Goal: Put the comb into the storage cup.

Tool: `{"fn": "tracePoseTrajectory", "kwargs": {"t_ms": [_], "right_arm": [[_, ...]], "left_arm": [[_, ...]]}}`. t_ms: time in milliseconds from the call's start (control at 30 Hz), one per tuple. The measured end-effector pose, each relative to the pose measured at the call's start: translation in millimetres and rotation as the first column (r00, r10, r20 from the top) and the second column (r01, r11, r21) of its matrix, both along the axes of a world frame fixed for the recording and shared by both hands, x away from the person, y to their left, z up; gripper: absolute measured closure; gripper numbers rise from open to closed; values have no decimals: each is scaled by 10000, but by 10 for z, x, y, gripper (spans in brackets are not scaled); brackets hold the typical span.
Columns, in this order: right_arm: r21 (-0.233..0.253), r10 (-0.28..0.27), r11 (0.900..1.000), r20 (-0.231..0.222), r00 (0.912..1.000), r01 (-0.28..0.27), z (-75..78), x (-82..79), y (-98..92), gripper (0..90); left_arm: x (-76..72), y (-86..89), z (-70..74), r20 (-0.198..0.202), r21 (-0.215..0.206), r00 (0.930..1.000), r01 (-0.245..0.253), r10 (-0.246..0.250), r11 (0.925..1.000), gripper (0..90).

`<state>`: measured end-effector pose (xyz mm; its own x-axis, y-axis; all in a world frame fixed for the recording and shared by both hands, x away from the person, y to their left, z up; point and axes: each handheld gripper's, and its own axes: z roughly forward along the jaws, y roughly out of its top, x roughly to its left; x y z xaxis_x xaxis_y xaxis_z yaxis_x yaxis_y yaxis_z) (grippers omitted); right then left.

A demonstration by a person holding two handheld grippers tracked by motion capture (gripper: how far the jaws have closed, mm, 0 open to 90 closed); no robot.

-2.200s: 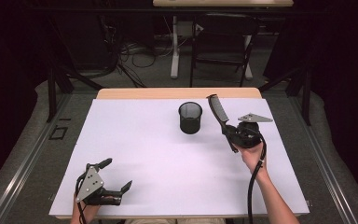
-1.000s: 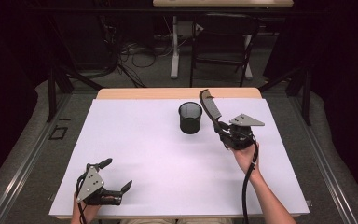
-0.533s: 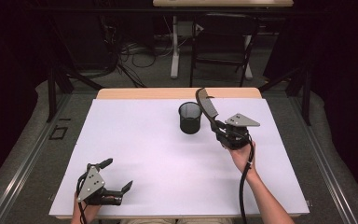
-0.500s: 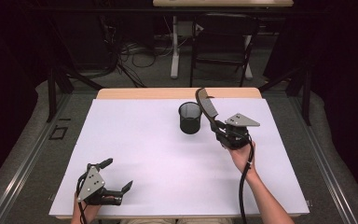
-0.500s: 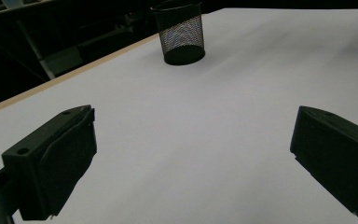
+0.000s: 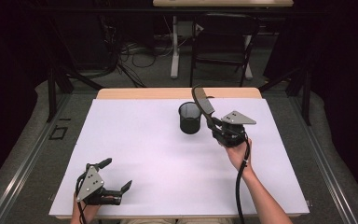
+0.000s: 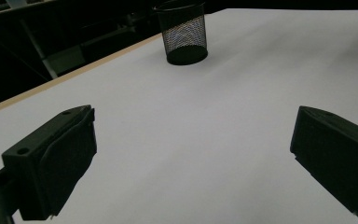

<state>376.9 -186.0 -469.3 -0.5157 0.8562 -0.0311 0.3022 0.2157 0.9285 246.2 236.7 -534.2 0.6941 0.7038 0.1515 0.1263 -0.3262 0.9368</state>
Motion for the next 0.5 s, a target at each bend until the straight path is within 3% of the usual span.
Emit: {"fn": "tracePoseTrajectory", "kwargs": {"t_ms": [500], "right_arm": [[59,-6,10000,234,9997,5,23,104,68,726]], "left_arm": [[9,-4,-4,-27,25,10000,11,-11,10000,4]]}}
